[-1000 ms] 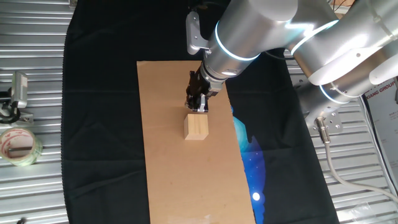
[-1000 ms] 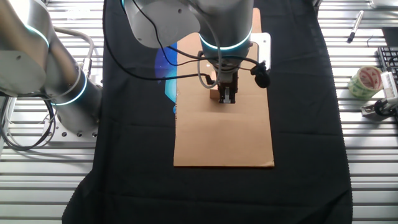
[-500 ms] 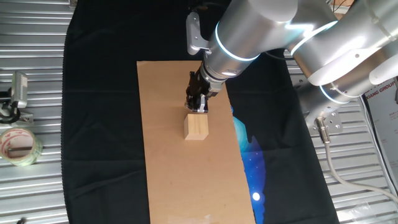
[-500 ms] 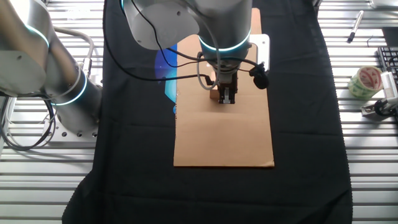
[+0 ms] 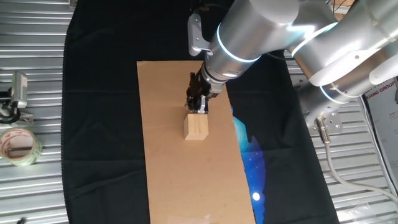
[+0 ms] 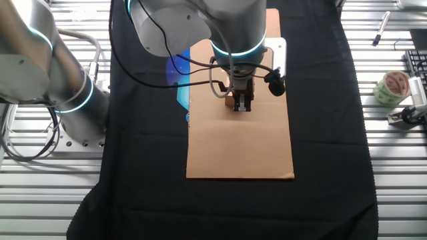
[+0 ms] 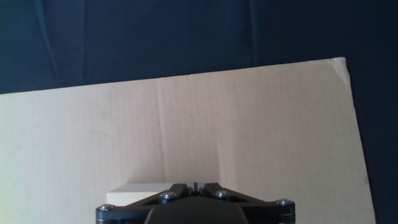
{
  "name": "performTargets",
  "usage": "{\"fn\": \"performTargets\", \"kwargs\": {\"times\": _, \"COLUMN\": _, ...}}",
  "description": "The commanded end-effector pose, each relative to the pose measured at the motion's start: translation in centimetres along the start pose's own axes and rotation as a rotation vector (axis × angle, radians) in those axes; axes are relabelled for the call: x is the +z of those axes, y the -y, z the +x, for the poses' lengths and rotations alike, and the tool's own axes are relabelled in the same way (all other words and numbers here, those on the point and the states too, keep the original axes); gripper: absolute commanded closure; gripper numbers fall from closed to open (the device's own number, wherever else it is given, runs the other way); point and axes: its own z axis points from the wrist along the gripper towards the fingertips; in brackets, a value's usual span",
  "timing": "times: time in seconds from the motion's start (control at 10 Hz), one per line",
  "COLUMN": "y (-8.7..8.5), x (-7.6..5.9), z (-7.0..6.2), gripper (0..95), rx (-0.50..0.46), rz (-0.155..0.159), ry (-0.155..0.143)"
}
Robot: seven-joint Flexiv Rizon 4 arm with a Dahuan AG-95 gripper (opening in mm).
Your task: Use the gripper to push the small block from left to right
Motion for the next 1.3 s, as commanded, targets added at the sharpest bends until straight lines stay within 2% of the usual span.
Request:
{"fn": "performTargets", "kwargs": {"times": 0.1, "y": -0.02, "x": 0.13, "z": 0.03, "gripper": 95.0, "rx": 0.001, "rz": 0.003, "ry": 0.008}}
{"fn": "performTargets", "kwargs": {"times": 1.3, "y": -0.1, "x": 0.36, "z": 0.12, "gripper": 95.0, "rx": 0.014, "rz": -0.001, "ry": 0.027}}
